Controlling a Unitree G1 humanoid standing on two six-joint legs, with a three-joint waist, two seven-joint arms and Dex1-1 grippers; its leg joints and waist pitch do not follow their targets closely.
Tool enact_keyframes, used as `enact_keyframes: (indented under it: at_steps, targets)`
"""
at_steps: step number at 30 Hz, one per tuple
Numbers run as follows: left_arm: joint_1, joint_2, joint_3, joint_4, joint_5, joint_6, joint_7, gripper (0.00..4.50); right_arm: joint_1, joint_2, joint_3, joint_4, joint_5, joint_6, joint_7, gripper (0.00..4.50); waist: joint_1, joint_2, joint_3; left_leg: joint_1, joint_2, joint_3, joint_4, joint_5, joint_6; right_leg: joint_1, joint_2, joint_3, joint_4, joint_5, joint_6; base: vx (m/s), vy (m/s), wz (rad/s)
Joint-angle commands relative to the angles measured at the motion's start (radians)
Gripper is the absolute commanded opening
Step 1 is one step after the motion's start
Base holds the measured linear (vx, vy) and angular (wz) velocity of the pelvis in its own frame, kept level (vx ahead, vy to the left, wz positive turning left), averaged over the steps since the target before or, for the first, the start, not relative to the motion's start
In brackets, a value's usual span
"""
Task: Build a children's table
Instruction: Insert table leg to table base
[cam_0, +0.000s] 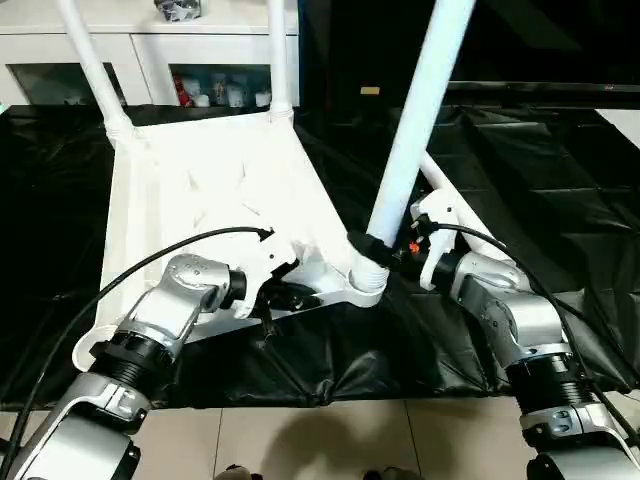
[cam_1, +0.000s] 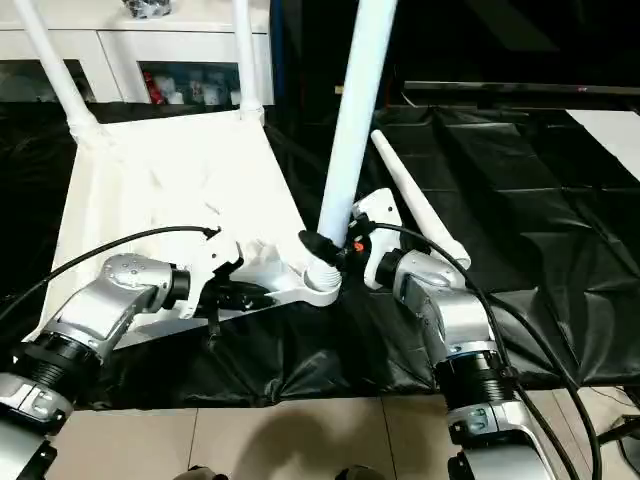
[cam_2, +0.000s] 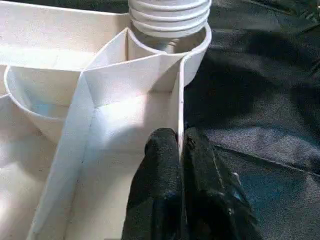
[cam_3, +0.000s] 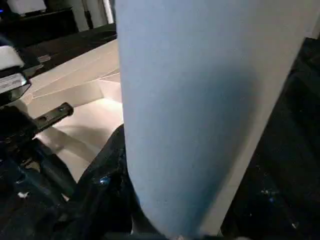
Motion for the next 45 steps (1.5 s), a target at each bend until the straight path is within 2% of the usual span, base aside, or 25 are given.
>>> enact_keyframes:
  at_steps: [1, 3, 4, 9, 12, 14, 19, 24, 25, 29, 31, 32, 36, 38, 39, 41, 42, 45]
  targets:
    - [0.008, 0.006, -0.007, -0.021, 0.003, 0.002, -0.023, 0.05, -0.023, -0.002, 0.011, 0.025, -0.009, -0.002, 0.013, 1.89, 0.001, 0.005, -0.081, 0.019, 0.008, -0.006, -0.075, -0.294, -0.009, 0.058, -0.033, 0.032, -0.076, -0.312, -0.189, 0.0, 0.0, 0.0]
    - [0.009, 0.008, -0.009, -0.023, 0.004, -0.001, -0.031, 0.0, -0.031, 0.0, 0.023, 0.053, -0.019, -0.005, 0.023, 1.89, 0.001, 0.007, -0.081, 0.02, 0.009, -0.006, -0.075, -0.295, -0.009, 0.057, -0.034, 0.032, -0.075, -0.309, -0.193, 0.0, 0.0, 0.0]
    - [0.009, 0.008, -0.009, -0.023, 0.005, -0.002, -0.034, 0.0, -0.033, 0.001, 0.025, 0.058, -0.021, -0.004, 0.025, 1.89, 0.001, 0.004, -0.08, 0.019, 0.009, -0.006, -0.075, -0.292, -0.007, 0.058, -0.034, 0.032, -0.074, -0.31, -0.195, 0.0, 0.0, 0.0]
    - [0.01, 0.011, -0.011, -0.024, 0.008, -0.005, -0.046, 0.0, -0.042, 0.0, 0.038, 0.084, -0.039, -0.008, 0.028, 1.89, 0.0, 0.003, -0.079, 0.018, 0.009, -0.006, -0.076, -0.291, -0.008, 0.057, -0.034, 0.032, -0.076, -0.322, -0.187, 0.0, 0.0, 0.0]
    - [0.011, 0.012, -0.017, -0.027, 0.01, -0.01, -0.056, 0.0, -0.049, 0.0, 0.039, 0.11, -0.045, -0.022, 0.024, 1.89, -0.001, 0.008, -0.078, 0.02, 0.009, -0.007, -0.076, -0.303, -0.011, 0.055, -0.035, 0.032, -0.077, -0.336, -0.186, 0.0, 0.0, 0.0]
    - [0.012, 0.012, -0.017, -0.027, 0.01, -0.01, -0.057, 0.0, -0.05, 0.0, 0.039, 0.116, -0.044, -0.025, 0.025, 1.89, -0.003, 0.006, -0.077, 0.021, 0.009, -0.007, -0.077, -0.318, -0.013, 0.055, -0.034, 0.032, -0.079, -0.345, -0.186, 0.0, 0.0, 0.0]
    - [0.006, 0.003, -0.019, -0.022, 0.013, -0.01, -0.054, 0.0, -0.043, 0.008, -0.003, 0.15, -0.018, -0.053, 0.018, 1.89, -0.005, 0.008, -0.076, 0.023, 0.009, -0.008, -0.077, -0.339, -0.015, 0.054, -0.035, 0.031, -0.083, -0.369, -0.183, 0.0, 0.0, 0.0]
    - [-0.004, -0.007, -0.005, -0.004, 0.022, -0.012, -0.032, 0.0, 0.019, 0.014, -0.074, 0.14, 0.034, -0.082, 0.014, 1.89, -0.002, 0.009, -0.079, 0.022, 0.01, -0.008, -0.079, -0.327, -0.011, 0.057, -0.034, 0.031, -0.08, -0.325, -0.196, 0.0, 0.0, 0.0]
    - [-0.004, -0.007, -0.005, -0.004, 0.022, -0.012, -0.032, 0.0, 0.019, 0.014, -0.074, 0.14, 0.034, -0.082, 0.014, 1.89, -0.002, 0.014, -0.079, 0.023, 0.01, -0.009, -0.079, -0.328, -0.011, 0.057, -0.034, 0.031, -0.079, -0.321, -0.197, 0.0, 0.0, 0.0]
    - [-0.01, -0.011, 0.0, 0.011, 0.028, -0.02, -0.02, 0.0, 0.075, 0.027, -0.094, 0.14, 0.046, -0.15, 0.008, 1.89, 0.001, 0.016, -0.077, 0.026, 0.01, -0.009, -0.081, -0.353, -0.011, 0.056, -0.034, 0.029, -0.083, -0.334, -0.2, 0.0, 0.0, 0.0]
    - [-0.011, -0.012, 0.0, 0.013, 0.029, -0.021, -0.018, 0.0, 0.083, 0.031, -0.097, 0.143, 0.047, -0.164, 0.004, 1.89, -0.001, 0.014, -0.077, 0.025, 0.009, -0.011, -0.081, -0.357, -0.01, 0.057, -0.034, 0.028, -0.084, -0.353, -0.194, 0.0, 0.0, 0.0]
    - [-0.013, -0.013, 0.001, 0.017, 0.03, -0.023, -0.015, 0.0, 0.095, 0.038, -0.098, 0.146, 0.045, -0.187, -0.004, 1.89, -0.001, 0.017, -0.076, 0.025, 0.009, -0.011, -0.082, -0.361, -0.011, 0.056, -0.035, 0.029, -0.086, -0.366, -0.19, 0.0, 0.0, 0.0]
    - [-0.019, -0.02, 0.006, 0.029, 0.035, -0.028, -0.003, 0.0, 0.142, 0.046, -0.058, 0.13, -0.016, -0.275, -0.03, 1.89, -0.003, 0.015, -0.073, 0.025, 0.008, -0.013, -0.084, -0.396, -0.016, 0.052, -0.035, 0.026, -0.094, -0.421, -0.17, 0.0, 0.0, 0.0]
    - [-0.02, -0.021, 0.007, 0.03, 0.036, -0.028, -0.002, 0.0, 0.146, 0.046, -0.051, 0.124, -0.026, -0.281, -0.038, 1.89, -0.004, 0.016, -0.07, 0.029, 0.007, -0.015, -0.085, -0.417, -0.016, 0.049, -0.035, 0.025, -0.099, -0.466, -0.155, 0.0, 0.0, 0.0]
    - [-0.02, -0.022, 0.007, 0.03, 0.036, -0.029, -0.001, 0.0, 0.149, 0.045, -0.04, 0.12, -0.042, -0.288, -0.049, 1.89, -0.004, 0.011, -0.071, 0.029, 0.007, -0.017, -0.085, -0.418, -0.016, 0.05, -0.036, 0.025, -0.099, -0.486, -0.147, 0.0, 0.0, 0.0]
    - [-0.019, -0.023, 0.01, 0.034, 0.038, -0.033, 0.001, 0.0, 0.156, 0.047, -0.015, 0.11, -0.07, -0.301, -0.063, 1.89, -0.005, 0.012, -0.069, 0.029, 0.007, -0.017, -0.086, -0.425, -0.017, 0.047, -0.036, 0.024, -0.103, -0.51, -0.135, 0.0, 0.0, 0.0]
    - [-0.019, -0.024, 0.01, 0.035, 0.039, -0.035, 0.002, 0.0, 0.158, 0.049, -0.006, 0.103, -0.074, -0.299, -0.066, 1.89, -0.007, 0.007, -0.069, 0.029, 0.007, -0.018, -0.086, -0.433, -0.018, 0.046, -0.036, 0.024, -0.105, -0.524, -0.128, 0.0, 0.0, 0.0]
    - [-0.017, -0.025, 0.011, 0.036, 0.041, -0.037, 0.003, 0.0, 0.156, 0.054, 0.006, 0.097, -0.077, -0.293, -0.069, 1.89, -0.008, 0.008, -0.068, 0.03, 0.006, -0.019, -0.086, -0.442, -0.015, 0.044, -0.037, 0.024, -0.108, -0.551, -0.116, 0.0, 0.0, 0.0]
